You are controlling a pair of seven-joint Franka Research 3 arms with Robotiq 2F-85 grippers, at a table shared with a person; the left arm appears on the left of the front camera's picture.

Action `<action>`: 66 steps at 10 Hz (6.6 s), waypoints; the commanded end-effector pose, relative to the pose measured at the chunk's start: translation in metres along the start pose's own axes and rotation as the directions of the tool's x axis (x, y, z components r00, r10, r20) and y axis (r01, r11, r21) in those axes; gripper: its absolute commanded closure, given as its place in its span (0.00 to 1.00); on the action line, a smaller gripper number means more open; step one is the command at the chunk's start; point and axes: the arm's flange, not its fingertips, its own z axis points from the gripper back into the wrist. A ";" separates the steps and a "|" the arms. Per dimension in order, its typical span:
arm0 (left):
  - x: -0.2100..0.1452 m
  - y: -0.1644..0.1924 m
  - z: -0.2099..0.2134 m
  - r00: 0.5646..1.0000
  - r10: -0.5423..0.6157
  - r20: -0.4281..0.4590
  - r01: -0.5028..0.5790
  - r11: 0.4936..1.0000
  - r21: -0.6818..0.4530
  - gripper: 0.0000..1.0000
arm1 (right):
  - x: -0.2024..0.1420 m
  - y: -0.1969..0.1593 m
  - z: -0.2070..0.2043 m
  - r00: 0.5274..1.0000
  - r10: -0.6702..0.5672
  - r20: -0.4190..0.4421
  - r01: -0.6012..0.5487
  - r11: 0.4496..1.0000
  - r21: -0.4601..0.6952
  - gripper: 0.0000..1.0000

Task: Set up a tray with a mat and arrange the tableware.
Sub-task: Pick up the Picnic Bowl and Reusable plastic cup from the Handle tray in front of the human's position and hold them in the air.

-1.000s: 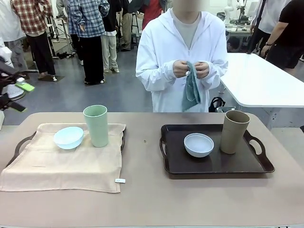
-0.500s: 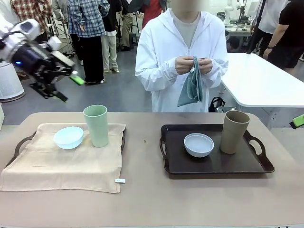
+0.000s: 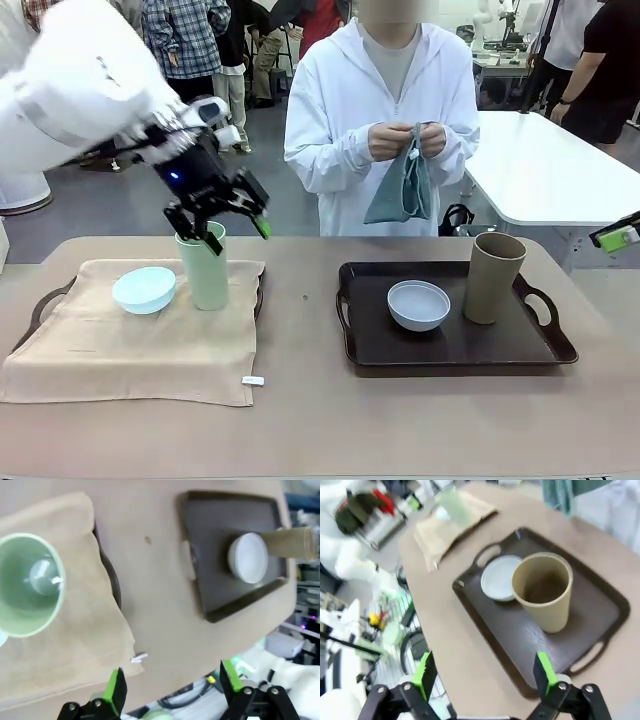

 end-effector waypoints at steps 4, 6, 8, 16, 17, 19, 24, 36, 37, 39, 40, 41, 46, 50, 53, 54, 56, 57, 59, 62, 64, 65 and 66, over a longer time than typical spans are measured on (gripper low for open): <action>0.007 -0.024 -0.032 1.000 -0.020 -0.021 0.021 0.999 0.041 0.03 | -0.001 0.000 -0.002 0.998 0.047 -0.035 -0.047 0.999 0.001 0.00; 0.005 -0.022 -0.045 0.999 -0.016 -0.033 0.019 0.996 0.088 0.03 | -0.001 0.000 -0.002 0.998 0.047 -0.035 -0.047 0.999 0.001 0.00; 0.005 -0.022 -0.045 0.999 -0.016 -0.033 0.019 0.996 0.088 0.03 | -0.001 0.000 -0.002 0.998 0.047 -0.035 -0.047 0.999 0.001 0.00; 0.036 -0.134 -0.098 0.994 -0.100 -0.043 0.108 0.956 0.274 0.03 | 0.008 -0.040 -0.025 0.693 0.718 -0.066 -0.696 0.691 0.197 0.00; 0.039 -0.149 -0.111 0.994 -0.103 -0.044 0.111 0.949 0.296 0.03 | 0.011 -0.046 -0.035 0.693 0.714 -0.094 -0.685 0.694 0.220 0.00; 0.042 -0.176 -0.141 0.989 -0.145 -0.039 0.149 0.932 0.331 0.03 | 0.017 -0.054 -0.049 0.730 0.668 -0.143 -0.644 0.743 0.183 0.00; 0.049 -0.189 -0.186 0.984 -0.177 -0.022 0.174 0.921 0.350 0.03 | 0.015 -0.077 -0.070 0.835 0.513 -0.198 -0.505 0.858 0.089 0.00; 0.045 -0.221 -0.205 0.984 -0.175 0.009 0.159 0.913 0.376 0.03 | 0.029 -0.114 -0.104 0.911 0.371 -0.183 -0.372 0.928 0.027 0.00; 0.048 -0.227 -0.209 0.987 -0.162 0.016 0.144 0.914 0.380 0.03 | 0.029 -0.119 -0.111 0.904 0.384 -0.187 -0.384 0.922 0.037 0.00; 0.050 -0.231 -0.211 0.988 -0.155 0.023 0.135 0.915 0.380 0.03 | 0.029 -0.126 -0.122 0.895 0.410 -0.177 -0.399 0.912 0.091 0.00; 0.053 -0.231 -0.211 0.989 -0.149 0.023 0.129 0.916 0.379 0.03 | 0.028 -0.128 -0.127 0.889 0.429 -0.163 -0.413 0.902 0.125 0.00; 0.058 -0.231 -0.213 0.990 -0.143 0.021 0.125 0.918 0.377 0.03 | 0.028 -0.131 -0.132 0.866 0.485 -0.123 -0.463 0.870 0.168 0.00; 0.063 -0.230 -0.218 0.993 -0.118 0.021 0.102 0.924 0.368 0.03 | 0.019 -0.144 -0.154 0.876 0.477 -0.076 -0.452 0.865 0.218 0.00; 0.067 -0.229 -0.218 0.994 -0.106 0.031 0.088 0.930 0.358 0.03 | 0.014 -0.149 -0.174 0.880 0.475 -0.027 -0.456 0.859 0.233 0.00; 0.072 -0.225 -0.217 0.995 -0.091 0.034 0.073 0.933 0.351 0.03 | 0.013 -0.148 -0.184 0.880 0.474 -0.005 -0.459 0.855 0.241 0.00; 0.074 -0.226 -0.217 0.996 -0.082 0.034 0.065 0.934 0.350 0.03 | 0.013 -0.148 -0.187 0.879 0.477 0.000 -0.462 0.853 0.243 0.00; 0.080 -0.225 -0.223 0.998 -0.057 0.037 0.040 0.933 0.357 0.03 | 0.010 -0.150 -0.194 0.878 0.479 0.005 -0.465 0.849 0.251 0.00; 0.083 -0.223 -0.227 0.999 -0.044 0.027 0.032 0.933 0.357 0.03 | 0.009 -0.151 -0.197 0.876 0.483 0.009 -0.469 0.845 0.256 0.00; 0.088 -0.219 -0.233 0.999 -0.030 0.029 0.017 0.927 0.376 0.03 | 0.010 -0.150 -0.200 0.872 0.488 0.018 -0.476 0.840 0.261 0.00; 0.093 -0.215 -0.242 1.000 -0.012 0.021 0.003 0.922 0.387 0.03 | 0.008 -0.152 -0.202 0.874 0.486 0.028 -0.475 0.840 0.262 0.00; 0.094 -0.212 -0.247 1.000 -0.009 0.012 0.003 0.919 0.394 0.03 | 0.008 -0.151 -0.203 0.866 0.500 0.031 -0.490 0.834 0.255 0.00; 0.094 -0.212 -0.247 1.000 -0.015 0.015 0.008 0.923 0.386 0.31 | 0.008 -0.151 -0.204 0.864 0.502 0.033 -0.493 0.832 0.256 0.58; 0.094 -0.212 -0.247 1.000 -0.012 0.013 0.006 0.923 0.384 0.56 | 0.008 -0.151 -0.204 0.864 0.503 0.030 -0.493 0.831 0.258 0.58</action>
